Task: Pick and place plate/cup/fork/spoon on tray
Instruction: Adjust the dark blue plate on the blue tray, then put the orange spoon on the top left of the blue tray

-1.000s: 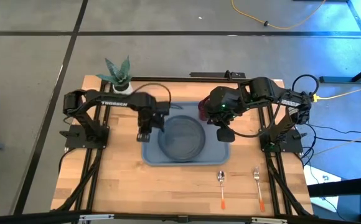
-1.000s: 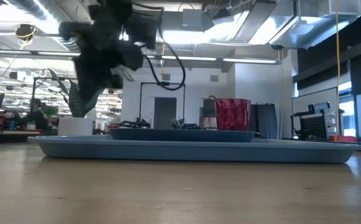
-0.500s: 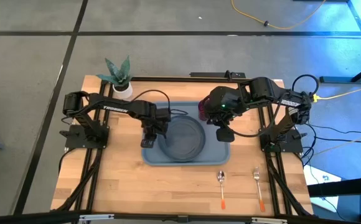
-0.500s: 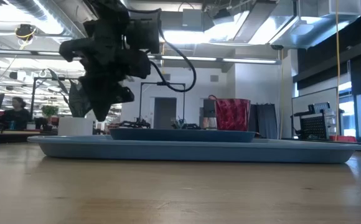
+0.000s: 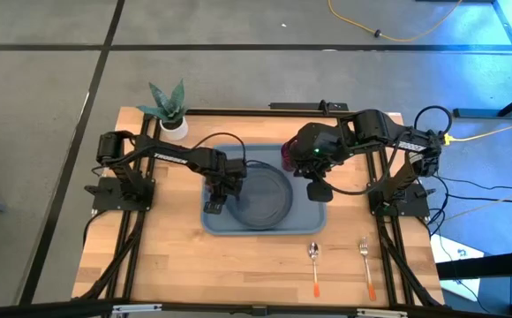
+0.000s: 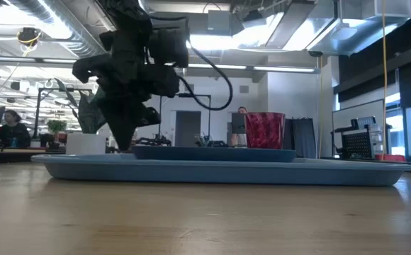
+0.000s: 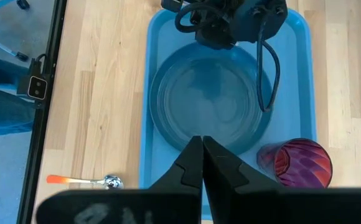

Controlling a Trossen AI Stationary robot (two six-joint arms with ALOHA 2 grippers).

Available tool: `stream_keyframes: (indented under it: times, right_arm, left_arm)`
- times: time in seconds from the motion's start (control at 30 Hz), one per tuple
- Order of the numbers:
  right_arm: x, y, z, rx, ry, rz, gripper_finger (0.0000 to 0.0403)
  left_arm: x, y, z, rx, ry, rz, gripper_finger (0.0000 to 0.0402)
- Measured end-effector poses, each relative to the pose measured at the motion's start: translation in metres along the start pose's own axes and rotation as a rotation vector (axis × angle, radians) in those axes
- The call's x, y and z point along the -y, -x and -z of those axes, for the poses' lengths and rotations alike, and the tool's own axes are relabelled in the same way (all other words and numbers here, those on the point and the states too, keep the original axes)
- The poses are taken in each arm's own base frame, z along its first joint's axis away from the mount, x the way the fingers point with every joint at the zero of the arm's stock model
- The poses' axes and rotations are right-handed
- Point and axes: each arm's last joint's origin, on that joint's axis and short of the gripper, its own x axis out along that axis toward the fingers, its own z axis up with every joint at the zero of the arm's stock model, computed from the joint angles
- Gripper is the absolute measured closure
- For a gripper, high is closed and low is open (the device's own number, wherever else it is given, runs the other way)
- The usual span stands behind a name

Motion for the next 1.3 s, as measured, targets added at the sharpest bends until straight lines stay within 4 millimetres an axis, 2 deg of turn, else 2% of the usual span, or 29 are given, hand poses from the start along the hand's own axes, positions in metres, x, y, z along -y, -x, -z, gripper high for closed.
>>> stream_keyframes:
  times: [0.3,0.47,0.57,0.73,0.83,1.03,1.2,1.3]
  right_arm:
    - [0.0,0.0,0.0,-0.001,0.001,0.0,0.0393]
    - [-0.001,0.003,0.001,0.004,0.011,0.005,0.0393]
    - [-0.005,0.014,0.007,0.021,0.026,0.026,0.0393]
    - [-0.013,0.039,0.018,0.094,-0.008,0.093,0.0393]
    - [-0.019,0.043,0.025,0.101,-0.053,0.114,0.0393]
    - [-0.045,0.015,0.05,0.089,-0.114,0.158,0.0393]
    - [-0.059,-0.007,0.082,0.169,-0.308,0.118,0.0393]
    - [-0.064,-0.024,0.102,0.159,-0.497,0.114,0.0393]
  left_arm:
    - [0.0,0.001,0.0,0.0,0.005,-0.025,0.0401]
    - [0.005,0.02,0.007,-0.028,0.044,-0.037,0.0401]
    - [0.013,0.042,0.01,-0.014,0.038,-0.064,0.0401]
    - [0.03,0.092,0.019,0.153,0.04,-0.131,0.0401]
    - [0.038,0.117,0.029,0.247,0.081,-0.185,0.0401]
    - [0.055,0.154,0.049,0.406,0.137,-0.223,0.0401]
    - [0.065,0.173,0.063,0.492,0.165,-0.229,0.0401]
    - [0.068,0.18,0.069,0.523,0.175,-0.239,0.0401]
